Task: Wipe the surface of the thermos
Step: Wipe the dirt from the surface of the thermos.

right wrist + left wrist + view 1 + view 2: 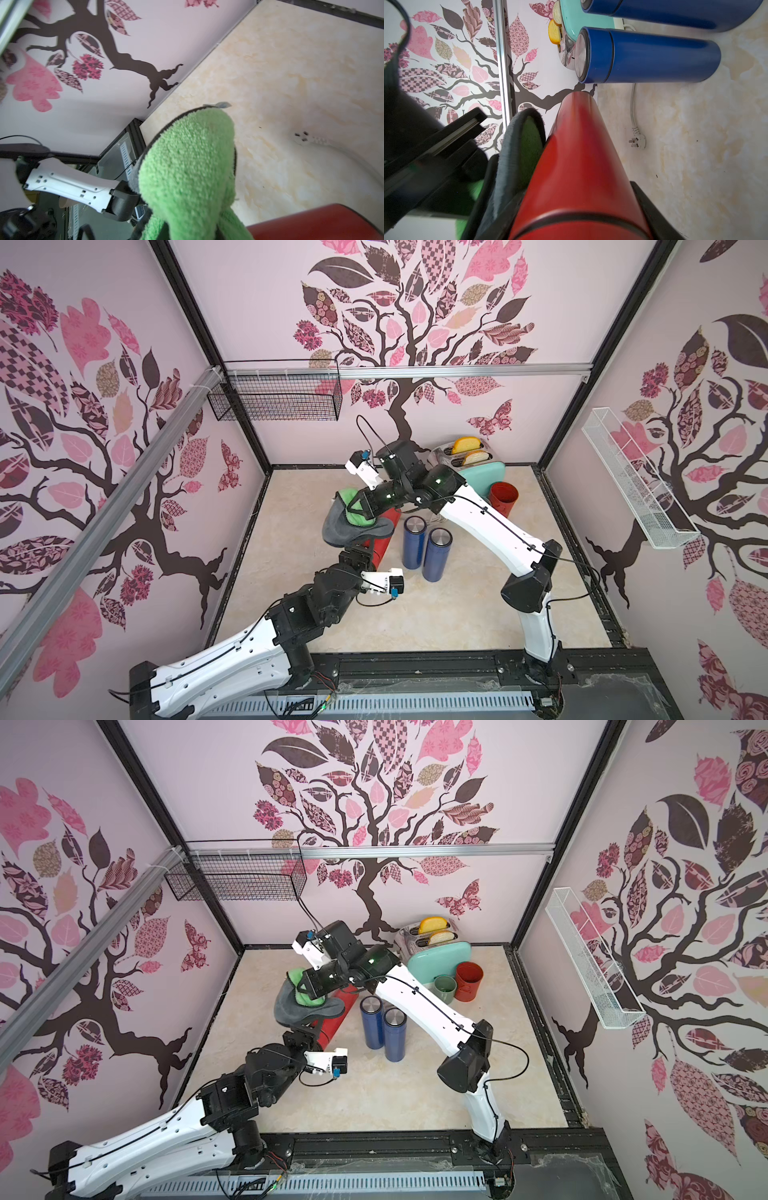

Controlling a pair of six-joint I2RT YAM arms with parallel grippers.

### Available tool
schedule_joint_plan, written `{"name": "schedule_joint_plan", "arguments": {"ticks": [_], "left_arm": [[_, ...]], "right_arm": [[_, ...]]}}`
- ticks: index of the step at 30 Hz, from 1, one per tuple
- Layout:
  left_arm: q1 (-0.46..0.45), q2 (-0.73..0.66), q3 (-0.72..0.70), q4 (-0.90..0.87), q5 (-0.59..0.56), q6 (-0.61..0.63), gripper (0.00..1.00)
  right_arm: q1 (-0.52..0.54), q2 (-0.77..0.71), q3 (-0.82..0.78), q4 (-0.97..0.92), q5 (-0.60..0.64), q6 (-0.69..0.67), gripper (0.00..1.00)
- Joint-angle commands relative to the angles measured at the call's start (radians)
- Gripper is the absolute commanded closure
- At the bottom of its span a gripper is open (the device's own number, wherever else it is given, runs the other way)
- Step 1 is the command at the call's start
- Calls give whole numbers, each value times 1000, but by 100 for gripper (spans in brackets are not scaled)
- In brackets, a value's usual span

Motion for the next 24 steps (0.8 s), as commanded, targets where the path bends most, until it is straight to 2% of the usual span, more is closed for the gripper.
{"name": "schedule_joint_plan", "arguments": {"ticks": [1,5,9,11,13,16,20,24], "left_arm": [[-4,-9,36,98,-24,-2,100],[-4,-23,37,94,-33,-16,100],[-3,-35,48,110,-38,-72,100],[-4,-32,87,132,-44,-211,100],[-1,2,219,-2,-73,-432,100],[40,95,448,-220,-93,-783,100],[108,174,678,-404,28,-1109,100],[196,243,883,-547,188,-1356,100]], "right_arm": [[-99,31,26,26,-45,30,100],[-208,37,-8,79,-57,51,100],[-264,-26,-11,109,-16,52,100],[-268,-92,-45,135,52,36,100],[-267,-192,-134,204,93,33,100],[-266,-379,-355,390,132,51,100],[-252,-568,-580,579,160,75,100],[-159,-651,-668,609,273,-23,100]]}}
